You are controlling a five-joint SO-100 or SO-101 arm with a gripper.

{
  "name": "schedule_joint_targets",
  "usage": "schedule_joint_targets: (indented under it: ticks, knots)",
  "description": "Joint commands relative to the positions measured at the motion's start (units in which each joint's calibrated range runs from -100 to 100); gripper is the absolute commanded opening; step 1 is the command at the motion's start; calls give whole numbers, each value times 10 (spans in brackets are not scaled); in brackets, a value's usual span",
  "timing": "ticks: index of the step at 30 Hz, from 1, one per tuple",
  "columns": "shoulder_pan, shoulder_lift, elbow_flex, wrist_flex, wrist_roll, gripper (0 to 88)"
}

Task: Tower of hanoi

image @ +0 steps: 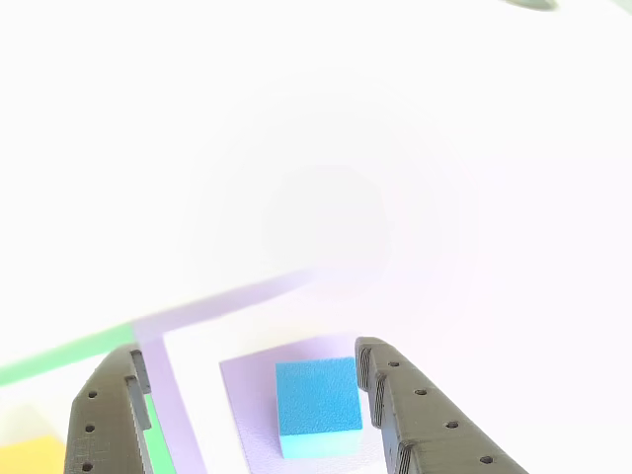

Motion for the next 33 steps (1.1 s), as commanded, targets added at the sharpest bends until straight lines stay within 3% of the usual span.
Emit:
schedule_joint_targets:
  ticks: [1, 5, 10, 15, 20, 29, 33]
  knots:
    - [-1, -188, -78, 285, 0, 167]
    - [-15, -280, -225, 591, 0, 11]
    - [-52, -287, -447, 889, 0, 0]
    - [-127, -275, -607, 1068, 0, 0]
    - [-216, -266, -678, 1148, 0, 0]
    - [-325, -267, -674, 1128, 0, 2]
    - [-351, -268, -657, 1111, 0, 46]
